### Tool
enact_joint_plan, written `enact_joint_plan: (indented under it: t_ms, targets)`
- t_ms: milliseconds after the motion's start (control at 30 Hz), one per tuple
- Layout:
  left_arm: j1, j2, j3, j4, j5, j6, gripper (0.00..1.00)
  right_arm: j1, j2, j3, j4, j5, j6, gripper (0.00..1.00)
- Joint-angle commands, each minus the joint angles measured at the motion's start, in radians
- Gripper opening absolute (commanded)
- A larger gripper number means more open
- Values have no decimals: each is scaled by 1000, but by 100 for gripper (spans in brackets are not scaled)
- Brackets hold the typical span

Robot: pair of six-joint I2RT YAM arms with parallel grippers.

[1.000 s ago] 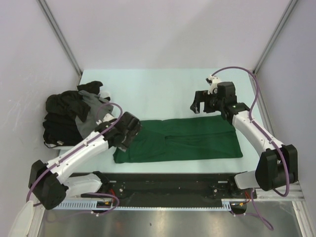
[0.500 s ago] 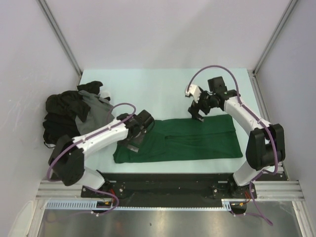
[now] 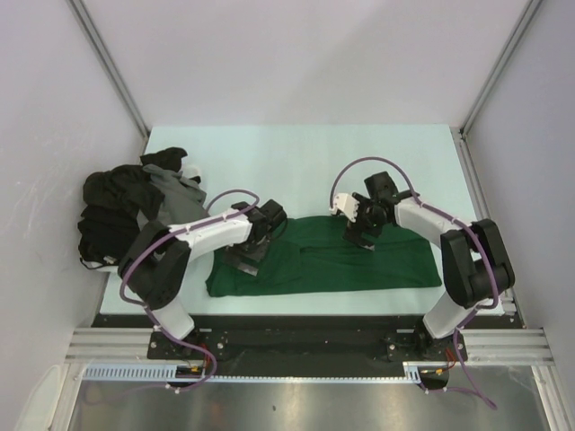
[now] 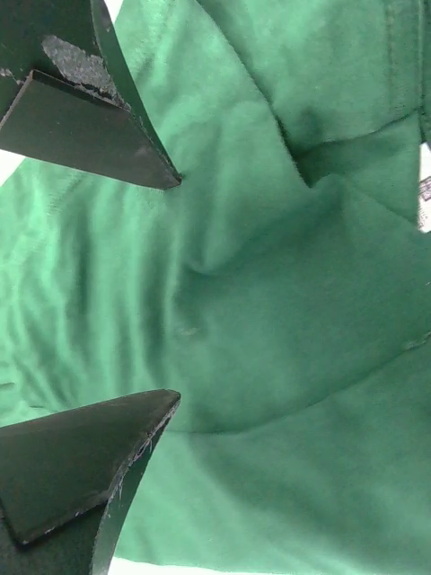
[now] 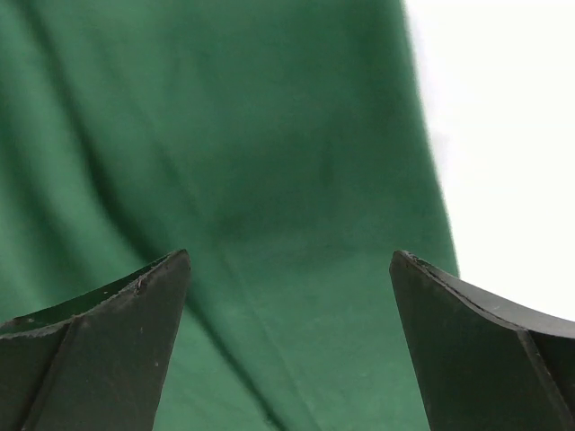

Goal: Fold and stack the t-shirts
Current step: Rotate the tshirt 90 degrees

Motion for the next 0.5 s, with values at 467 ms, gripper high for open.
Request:
enact_joint_plan:
  t_ms: [467]
  targets:
    - [45, 211, 85, -50, 39, 12, 100, 26, -35, 13, 88, 85, 45, 100]
